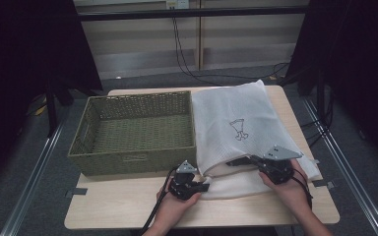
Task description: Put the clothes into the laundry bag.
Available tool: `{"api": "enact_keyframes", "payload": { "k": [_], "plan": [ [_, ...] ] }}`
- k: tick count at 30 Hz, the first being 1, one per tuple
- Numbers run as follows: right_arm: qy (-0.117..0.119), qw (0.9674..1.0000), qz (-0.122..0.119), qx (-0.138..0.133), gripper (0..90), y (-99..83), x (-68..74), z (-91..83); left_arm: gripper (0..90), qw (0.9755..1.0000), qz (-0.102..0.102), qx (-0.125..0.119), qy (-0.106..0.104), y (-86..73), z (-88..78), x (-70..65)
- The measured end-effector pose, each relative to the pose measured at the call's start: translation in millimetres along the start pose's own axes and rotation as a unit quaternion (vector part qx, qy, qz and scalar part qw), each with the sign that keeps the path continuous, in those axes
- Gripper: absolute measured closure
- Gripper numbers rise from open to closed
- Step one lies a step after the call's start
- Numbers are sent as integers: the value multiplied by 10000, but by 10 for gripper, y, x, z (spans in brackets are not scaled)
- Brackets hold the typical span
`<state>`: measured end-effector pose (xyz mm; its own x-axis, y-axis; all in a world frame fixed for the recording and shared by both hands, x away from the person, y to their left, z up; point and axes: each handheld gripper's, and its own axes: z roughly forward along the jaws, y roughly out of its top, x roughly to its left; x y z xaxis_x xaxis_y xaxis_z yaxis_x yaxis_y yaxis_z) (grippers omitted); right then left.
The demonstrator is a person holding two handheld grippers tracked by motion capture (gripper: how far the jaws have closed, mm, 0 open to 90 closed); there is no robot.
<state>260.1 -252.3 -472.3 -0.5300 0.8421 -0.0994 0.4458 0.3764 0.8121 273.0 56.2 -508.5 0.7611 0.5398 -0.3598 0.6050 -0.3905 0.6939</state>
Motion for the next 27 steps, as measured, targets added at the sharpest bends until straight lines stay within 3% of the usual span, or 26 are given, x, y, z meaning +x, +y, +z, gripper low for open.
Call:
{"api": "enact_keyframes", "payload": {
  "k": [3, 6, 9, 12, 15, 19, 21, 24, 27],
  "plan": [
    [37, 9995, 85, 302, 889, -135, -34, 0, 861, 10000, -63, -5, 39, 4, -3, 6],
    [-2, 9975, 503, 501, 889, -231, -149, 110, 862, 9999, -71, -15, 103, 7, -7, 5],
    [-227, 9962, 594, 602, 889, -229, -216, 227, 865, 9996, -177, -41, 215, 13, -25, 36],
    [-50, 9943, 933, 509, 874, -232, -287, 265, 862, 9995, -197, -60, 249, 8, -47, 74],
    [248, 9950, 926, 264, 805, -233, -270, 108, 827, 9992, -247, -110, 291, -1, -69, 80],
    [250, 9936, 1097, 4, 796, -292, -329, -203, 715, 9984, -108, -367, 427, -4, -138, 73],
    [127, 9915, 1290, -123, 800, -381, -413, -330, 665, 9983, -150, -454, 347, 0, -145, 89],
    [-141, 9889, 1476, 36, 817, -523, -540, -358, 825, 9988, -59, -230, 425, -6, -124, 116],
    [-423, 9840, 1703, 320, 858, -652, -664, -310, 858, 9983, -32, -201, 540, -7, -124, 119]
  ]
}}
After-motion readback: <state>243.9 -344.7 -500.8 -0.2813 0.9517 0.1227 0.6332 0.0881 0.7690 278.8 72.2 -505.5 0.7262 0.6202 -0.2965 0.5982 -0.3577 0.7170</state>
